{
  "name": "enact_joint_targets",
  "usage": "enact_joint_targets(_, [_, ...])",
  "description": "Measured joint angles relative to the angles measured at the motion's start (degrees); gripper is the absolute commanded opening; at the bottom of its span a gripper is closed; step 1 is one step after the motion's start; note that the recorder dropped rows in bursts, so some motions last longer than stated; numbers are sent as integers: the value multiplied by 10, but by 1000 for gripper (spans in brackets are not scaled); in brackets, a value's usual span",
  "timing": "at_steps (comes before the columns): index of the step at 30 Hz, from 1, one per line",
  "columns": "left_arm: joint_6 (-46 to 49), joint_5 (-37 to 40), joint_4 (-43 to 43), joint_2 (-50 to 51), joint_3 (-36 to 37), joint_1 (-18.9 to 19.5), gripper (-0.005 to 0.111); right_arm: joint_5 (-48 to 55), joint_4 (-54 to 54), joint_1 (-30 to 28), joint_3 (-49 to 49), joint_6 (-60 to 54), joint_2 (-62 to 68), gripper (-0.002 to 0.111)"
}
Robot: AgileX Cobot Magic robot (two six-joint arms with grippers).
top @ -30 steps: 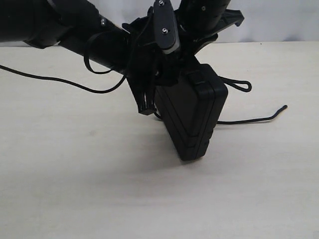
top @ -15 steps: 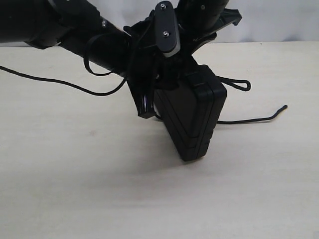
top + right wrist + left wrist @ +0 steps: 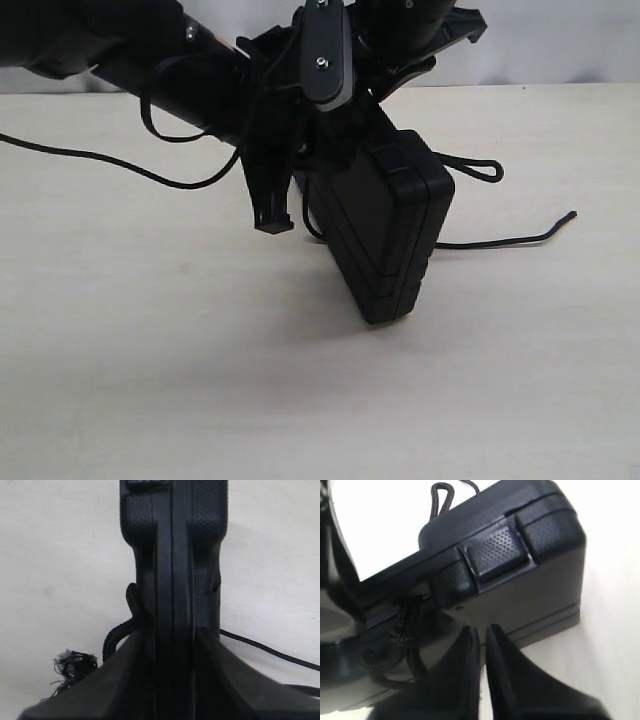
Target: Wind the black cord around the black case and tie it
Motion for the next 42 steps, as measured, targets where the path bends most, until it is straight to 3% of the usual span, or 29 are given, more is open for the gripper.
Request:
enact_joint_targets(12, [-111,-1,155,-18,0,0,6,-1,14,0,0,0,7,31])
enact_joint_targets(19, [-131,-79,121,-18,0,0,2,-2,14,0,0,0,9,31])
enact_joint_targets(30, [-134,-85,119,10,0,0,0,-2,14,0,0,0,9,31])
enact_joint_targets(34, [-135,-124,98,12,0,0,0,-4,14,0,0,-1,9,31])
enact_joint_targets(42, [-104,-114,8,33,0,0,0,-5,12,0,0,-1,9,31])
